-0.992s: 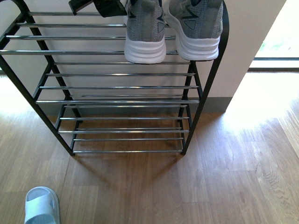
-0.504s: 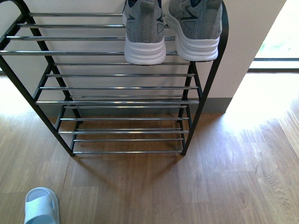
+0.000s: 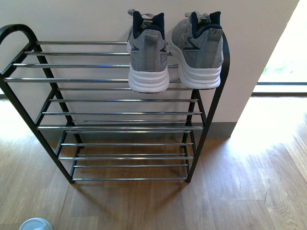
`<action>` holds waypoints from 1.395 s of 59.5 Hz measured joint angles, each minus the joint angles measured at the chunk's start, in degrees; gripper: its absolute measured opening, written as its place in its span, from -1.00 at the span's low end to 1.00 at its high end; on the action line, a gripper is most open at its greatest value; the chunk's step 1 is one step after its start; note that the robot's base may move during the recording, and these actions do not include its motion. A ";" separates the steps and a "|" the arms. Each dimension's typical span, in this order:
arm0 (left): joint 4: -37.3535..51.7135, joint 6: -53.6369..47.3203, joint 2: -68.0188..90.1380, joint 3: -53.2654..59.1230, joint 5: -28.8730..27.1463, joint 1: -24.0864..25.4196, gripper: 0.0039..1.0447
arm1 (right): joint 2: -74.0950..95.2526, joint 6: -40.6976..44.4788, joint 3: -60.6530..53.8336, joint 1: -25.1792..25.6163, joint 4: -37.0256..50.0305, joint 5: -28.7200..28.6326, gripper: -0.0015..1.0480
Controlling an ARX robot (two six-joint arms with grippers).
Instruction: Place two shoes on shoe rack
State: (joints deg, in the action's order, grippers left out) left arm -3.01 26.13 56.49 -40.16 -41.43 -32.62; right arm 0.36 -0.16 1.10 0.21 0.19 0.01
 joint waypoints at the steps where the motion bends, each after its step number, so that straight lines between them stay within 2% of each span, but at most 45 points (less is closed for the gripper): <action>1: -0.26 -0.46 -1.57 1.05 -0.66 -0.33 0.83 | 0.00 0.00 0.00 0.00 0.00 0.02 0.82; 10: -2.84 -2.78 -12.35 7.13 -4.96 -1.88 0.83 | 0.00 0.00 0.00 0.00 0.00 0.02 0.82; 25: -2.99 -2.75 -16.44 10.58 -4.98 -0.17 0.83 | 0.00 0.00 0.00 0.00 0.00 0.02 0.82; 27: -0.31 -4.76 -17.20 11.65 -1.79 0.59 0.77 | 0.00 0.00 0.00 0.00 0.00 0.02 0.82; 31: 10.93 -12.61 -20.74 17.25 9.64 4.15 0.53 | 0.00 0.00 0.00 0.00 0.00 0.02 0.82; 35: 15.74 -18.16 -23.76 20.96 15.74 7.13 0.32 | 0.00 0.00 0.00 0.00 0.00 0.02 0.82; 40: 16.52 -21.70 -26.60 23.76 19.69 10.29 0.08 | 0.00 0.00 0.00 0.00 0.00 0.00 0.82; 46: 16.48 -24.46 -30.64 28.11 25.22 15.50 -0.40 | 0.00 0.00 0.00 0.00 0.00 0.02 0.82; 57: 15.93 -25.14 -34.91 31.41 29.75 20.48 -0.99 | 0.00 0.00 0.00 0.00 0.00 0.02 0.82; 67: 14.43 -25.49 -39.45 34.49 34.67 25.33 -0.99 | 0.00 0.00 0.00 0.00 0.00 0.02 0.82; 68: 13.94 -25.49 -40.22 34.86 38.16 27.47 -0.99 | 0.00 0.00 0.00 0.00 0.00 0.02 0.82; 71: 13.46 -25.53 -41.31 35.47 40.83 30.88 -0.99 | 0.00 0.00 0.00 0.00 0.00 -0.02 0.82; 83: 12.35 -25.53 -43.82 36.70 41.35 32.33 -0.99 | -0.02 0.00 0.00 0.00 0.00 0.02 0.82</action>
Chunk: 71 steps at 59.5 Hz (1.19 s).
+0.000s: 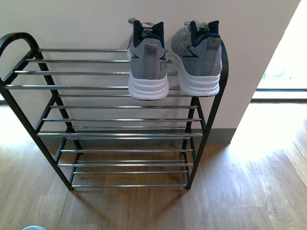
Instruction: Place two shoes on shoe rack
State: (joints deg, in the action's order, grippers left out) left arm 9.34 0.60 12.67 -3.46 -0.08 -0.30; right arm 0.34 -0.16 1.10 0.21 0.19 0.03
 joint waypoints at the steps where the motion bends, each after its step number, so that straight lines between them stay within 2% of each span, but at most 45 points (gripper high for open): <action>1: -0.13 0.02 -0.17 0.13 0.00 0.02 -0.99 | 0.00 0.00 0.00 0.00 0.00 0.00 0.82; 10: -1.51 0.02 -2.27 0.72 0.00 0.04 -0.99 | 0.00 0.00 0.00 0.00 0.00 0.00 0.82; 16: -8.79 -0.02 -9.57 2.03 0.00 0.07 -0.99 | 0.00 0.00 0.00 0.00 0.00 0.02 0.82; 48: -9.42 -0.02 -11.65 2.64 0.02 0.15 -0.99 | -0.02 0.00 0.00 -0.07 0.00 0.00 0.82; 71: -9.42 -0.04 -11.67 2.64 0.13 0.17 0.26 | -0.02 0.00 0.00 -0.09 0.00 0.07 0.82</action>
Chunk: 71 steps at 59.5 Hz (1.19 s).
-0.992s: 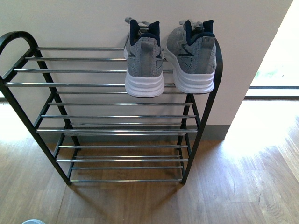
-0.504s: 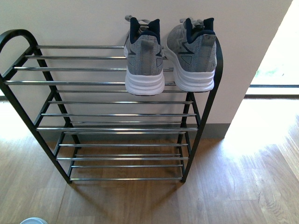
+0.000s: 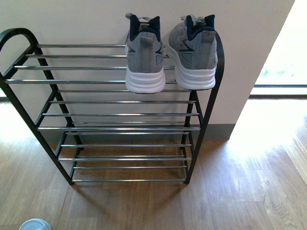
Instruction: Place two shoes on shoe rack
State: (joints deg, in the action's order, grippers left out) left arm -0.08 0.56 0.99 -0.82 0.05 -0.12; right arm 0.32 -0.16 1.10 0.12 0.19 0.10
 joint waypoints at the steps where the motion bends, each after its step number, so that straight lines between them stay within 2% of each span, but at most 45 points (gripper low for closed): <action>1: 0.00 -0.02 0.00 0.00 0.00 -0.02 0.32 | 0.00 0.00 0.00 0.00 0.00 -0.02 0.82; 12: 0.00 -0.07 0.00 0.00 -0.37 -0.02 0.86 | -0.02 0.00 0.00 -0.02 -0.04 -0.28 0.82; 16: 0.00 -0.11 0.00 0.00 -0.09 -0.02 0.81 | 0.00 0.00 0.00 -0.02 -0.07 -0.09 0.82; 71: 0.00 -0.13 0.00 0.00 -0.04 -0.02 0.83 | -0.04 0.00 0.00 -0.02 -0.11 0.09 0.82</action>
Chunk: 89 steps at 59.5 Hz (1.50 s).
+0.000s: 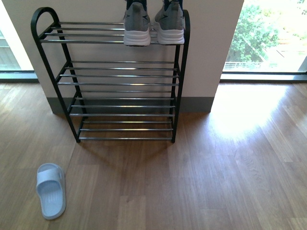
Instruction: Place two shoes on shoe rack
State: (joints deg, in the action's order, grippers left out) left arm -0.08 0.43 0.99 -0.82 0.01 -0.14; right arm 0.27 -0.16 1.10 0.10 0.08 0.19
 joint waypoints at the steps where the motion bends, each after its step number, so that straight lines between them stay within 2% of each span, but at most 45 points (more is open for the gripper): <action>1: 0.00 0.00 0.00 0.00 0.02 0.00 0.83 | 0.00 0.00 0.00 0.00 0.00 0.00 0.82; 89: 0.00 0.00 0.00 0.00 -0.11 0.00 0.83 | -0.13 0.00 0.00 -0.04 -0.15 -0.15 0.82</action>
State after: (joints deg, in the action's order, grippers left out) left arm -0.08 0.43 0.99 -0.82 -0.10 -0.14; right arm 0.14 -0.16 1.10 0.05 -0.08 0.03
